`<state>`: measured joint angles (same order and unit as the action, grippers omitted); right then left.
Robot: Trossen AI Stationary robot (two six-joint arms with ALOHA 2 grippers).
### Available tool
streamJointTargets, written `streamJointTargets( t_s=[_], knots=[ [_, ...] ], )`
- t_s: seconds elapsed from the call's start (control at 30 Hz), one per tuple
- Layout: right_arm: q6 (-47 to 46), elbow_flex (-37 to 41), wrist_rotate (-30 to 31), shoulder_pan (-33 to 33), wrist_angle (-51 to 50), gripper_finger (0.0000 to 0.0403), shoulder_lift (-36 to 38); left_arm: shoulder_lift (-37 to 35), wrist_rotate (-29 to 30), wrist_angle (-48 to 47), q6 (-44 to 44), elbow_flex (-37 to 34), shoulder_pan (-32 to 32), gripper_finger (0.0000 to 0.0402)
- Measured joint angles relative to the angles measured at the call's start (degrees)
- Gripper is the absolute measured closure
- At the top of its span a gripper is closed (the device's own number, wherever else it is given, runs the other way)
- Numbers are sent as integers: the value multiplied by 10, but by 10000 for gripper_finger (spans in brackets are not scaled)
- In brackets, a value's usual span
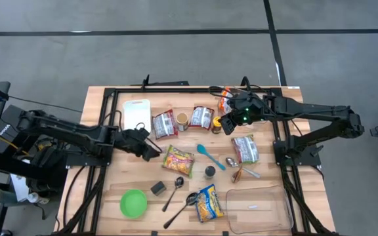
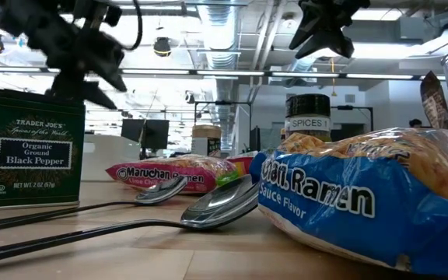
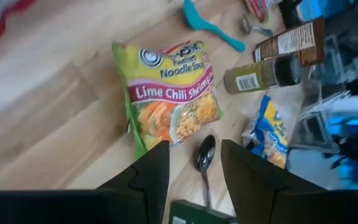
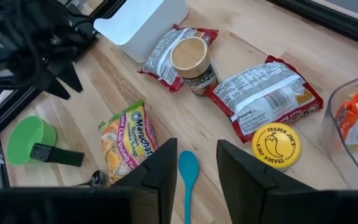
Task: Pick & Place Food Item
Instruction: Put the left green noodle pack into the top transparent bin
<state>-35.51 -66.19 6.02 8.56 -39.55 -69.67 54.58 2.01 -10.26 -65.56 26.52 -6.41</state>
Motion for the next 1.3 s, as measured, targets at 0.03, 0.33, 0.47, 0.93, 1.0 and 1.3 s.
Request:
streamJointTargets(
  t_s=[0.03, 0.33, 0.47, 0.93, 1.0, 1.3],
  knots=[
    [0, 0, 0, 0, 0, 295, 0, -3, 0, 10, -10, -13, 0, 262],
    [0, 0, 0, 0, 4, 295, 0, 27, -25, 42, -7, -46, -1, 262],
    [0, 0, 0, 0, 13, 295, 0, 71, -30, 84, 6, -46, -5, 262],
    [0, 0, 0, 0, 14, 295, 0, 210, -39, 208, 8, -45, -7, 262],
    [0, 0, 0, 0, 14, 295, 0, 222, -39, 206, 8, -45, -7, 262],
    [0, 0, 0, 0, 14, 295, 0, 239, -20, 222, 10, -45, -7, 262]
  ],
)
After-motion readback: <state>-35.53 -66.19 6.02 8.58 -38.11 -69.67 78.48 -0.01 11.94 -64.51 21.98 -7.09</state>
